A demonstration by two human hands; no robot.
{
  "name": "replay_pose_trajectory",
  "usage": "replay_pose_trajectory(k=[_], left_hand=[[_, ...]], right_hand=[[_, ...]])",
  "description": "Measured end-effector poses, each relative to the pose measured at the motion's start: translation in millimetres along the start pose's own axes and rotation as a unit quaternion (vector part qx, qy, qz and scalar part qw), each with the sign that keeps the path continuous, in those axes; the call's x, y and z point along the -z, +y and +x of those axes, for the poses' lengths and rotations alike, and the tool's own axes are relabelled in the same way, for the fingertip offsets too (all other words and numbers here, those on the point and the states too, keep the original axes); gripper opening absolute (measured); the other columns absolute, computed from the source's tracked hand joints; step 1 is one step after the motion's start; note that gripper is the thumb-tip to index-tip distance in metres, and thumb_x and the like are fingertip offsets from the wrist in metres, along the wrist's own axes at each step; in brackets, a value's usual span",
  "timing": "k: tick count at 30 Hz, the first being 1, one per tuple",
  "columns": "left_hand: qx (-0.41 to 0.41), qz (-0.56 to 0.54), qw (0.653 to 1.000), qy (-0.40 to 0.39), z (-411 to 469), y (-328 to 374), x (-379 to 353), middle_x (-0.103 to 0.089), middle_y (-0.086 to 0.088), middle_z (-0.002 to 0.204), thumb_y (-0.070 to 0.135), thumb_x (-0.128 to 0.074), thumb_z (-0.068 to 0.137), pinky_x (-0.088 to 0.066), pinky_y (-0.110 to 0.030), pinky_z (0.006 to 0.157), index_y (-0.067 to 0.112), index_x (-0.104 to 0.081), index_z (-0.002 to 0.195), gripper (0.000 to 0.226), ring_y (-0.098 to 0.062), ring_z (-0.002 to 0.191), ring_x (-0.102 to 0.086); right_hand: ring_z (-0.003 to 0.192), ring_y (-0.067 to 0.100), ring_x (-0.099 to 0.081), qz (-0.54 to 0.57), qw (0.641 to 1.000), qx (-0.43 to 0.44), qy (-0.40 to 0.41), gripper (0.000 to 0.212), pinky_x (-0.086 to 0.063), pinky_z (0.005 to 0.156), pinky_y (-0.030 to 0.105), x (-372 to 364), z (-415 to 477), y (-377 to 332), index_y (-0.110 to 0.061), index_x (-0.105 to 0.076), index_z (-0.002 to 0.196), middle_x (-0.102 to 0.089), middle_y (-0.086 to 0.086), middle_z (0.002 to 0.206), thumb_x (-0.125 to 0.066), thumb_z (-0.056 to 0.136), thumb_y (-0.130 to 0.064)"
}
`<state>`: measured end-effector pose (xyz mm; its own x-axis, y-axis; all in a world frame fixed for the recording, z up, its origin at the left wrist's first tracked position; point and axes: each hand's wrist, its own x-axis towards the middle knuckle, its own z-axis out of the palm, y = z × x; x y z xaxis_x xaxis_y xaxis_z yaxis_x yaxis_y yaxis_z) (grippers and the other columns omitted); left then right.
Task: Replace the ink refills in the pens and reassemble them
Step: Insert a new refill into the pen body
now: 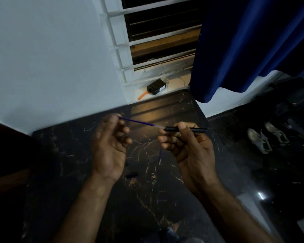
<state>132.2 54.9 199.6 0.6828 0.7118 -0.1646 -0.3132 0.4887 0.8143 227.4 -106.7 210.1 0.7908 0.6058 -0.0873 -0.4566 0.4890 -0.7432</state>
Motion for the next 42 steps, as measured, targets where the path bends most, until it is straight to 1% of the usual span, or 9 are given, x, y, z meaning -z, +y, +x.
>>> replay_pose_trajectory(k=[2,5,10,15,20,24,27,32,42], left_hand=[[-0.001,-0.015,0.999,0.051,22.3,3.3,18.4,-0.068,0.008,0.081,0.025,-0.058,0.101,-0.049,-0.016,0.051,0.022,-0.066,0.097,0.01,-0.002,0.067,-0.064],[0.038,0.169,0.98,0.097,60.6,-21.8,55.8,-0.071,0.007,0.072,0.02,-0.064,0.1,-0.05,-0.018,0.044,0.02,-0.069,0.091,0.01,-0.007,0.06,-0.064],[0.201,0.462,0.863,0.044,99.4,-115.4,121.6,-0.066,-0.01,0.062,0.016,-0.069,0.097,-0.045,-0.021,0.039,0.004,-0.072,0.081,0.021,-0.019,0.048,-0.054],[0.199,0.587,0.783,0.049,119.3,-153.5,142.9,-0.062,-0.005,0.048,0.022,-0.072,0.094,-0.042,-0.02,0.041,0.002,-0.074,0.07,0.031,-0.017,0.035,-0.053],[0.187,0.641,0.743,0.041,120.8,-159.7,146.6,-0.074,-0.015,0.063,0.03,-0.077,0.09,-0.056,-0.029,0.047,0.01,-0.074,0.071,0.028,-0.023,0.044,-0.064],[0.115,0.71,0.694,0.016,112.4,-164.6,129.0,-0.075,0.003,0.074,0.046,-0.077,0.084,-0.058,-0.031,0.07,0.02,-0.072,0.077,0.027,-0.022,0.071,-0.073],[0.129,0.697,0.7,-0.082,94.4,-184.1,88.7,-0.071,0.007,0.074,0.046,-0.076,0.086,-0.048,-0.026,0.063,0.023,-0.067,0.08,0.025,-0.014,0.069,-0.068],[0.133,0.748,0.638,-0.123,89.7,-213.4,51.8,-0.071,0.003,0.073,0.042,-0.079,0.085,-0.033,-0.022,0.049,0.018,-0.076,0.081,0.025,-0.008,0.06,-0.059],[0.137,0.812,0.549,-0.145,96.0,-221.1,41.4,-0.076,-0.006,0.099,0.045,-0.077,0.081,-0.058,-0.032,0.077,0.014,-0.074,0.098,0.035,-0.024,0.092,-0.073]], right_hand=[[0.079,0.03,-0.073,-0.003,1.0,0.0,0.018,0.027,-0.06,0.07,0.035,3.9,-0.5,-1.3,-0.008,-0.073,0.093,-0.072,0.03,0.1,-0.049,0.103,-0.014],[0.076,0.029,-0.074,-0.008,0.999,-0.002,0.047,0.029,-0.06,0.067,0.034,9.0,-2.5,-4.0,-0.01,-0.074,0.089,-0.074,0.028,0.096,-0.049,0.102,-0.014],[0.077,0.031,-0.073,-0.016,0.998,-0.009,0.06,0.026,-0.059,0.066,0.035,13.9,-10.2,-7.4,-0.009,-0.072,0.09,-0.073,0.029,0.096,-0.05,0.101,-0.015],[0.076,0.032,-0.073,-0.029,0.996,-0.014,0.08,0.024,-0.059,0.064,0.034,21.6,-17.1,-9.1,-0.006,-0.069,0.093,-0.073,0.029,0.094,-0.049,0.102,-0.014],[0.072,0.031,-0.072,-0.032,0.992,-0.013,0.12,0.019,-0.059,0.062,0.033,32.3,-22.9,-14.3,-0.001,-0.062,0.096,-0.073,0.029,0.091,-0.049,0.1,-0.015],[0.069,0.031,-0.072,-0.024,0.99,-0.014,0.139,0.019,-0.058,0.059,0.033,40.6,-26.6,-17.3,0.001,-0.06,0.097,-0.073,0.028,0.089,-0.05,0.1,-0.016],[0.066,0.03,-0.072,-0.028,0.988,-0.02,0.151,0.021,-0.057,0.056,0.032,41.9,-28.8,-17.7,0.0,-0.063,0.093,-0.073,0.027,0.086,-0.052,0.098,-0.018],[0.064,0.03,-0.071,-0.043,0.99,-0.019,0.137,0.024,-0.057,0.055,0.033,40.3,-34.2,-23.7,0.001,-0.065,0.089,-0.072,0.026,0.081,-0.055,0.096,-0.02],[0.057,0.023,-0.063,-0.064,0.984,-0.04,0.16,0.019,-0.052,0.051,0.032,46.0,-52.2,-28.1,-0.003,-0.064,0.088,-0.065,0.013,0.066,-0.058,0.092,-0.02]])
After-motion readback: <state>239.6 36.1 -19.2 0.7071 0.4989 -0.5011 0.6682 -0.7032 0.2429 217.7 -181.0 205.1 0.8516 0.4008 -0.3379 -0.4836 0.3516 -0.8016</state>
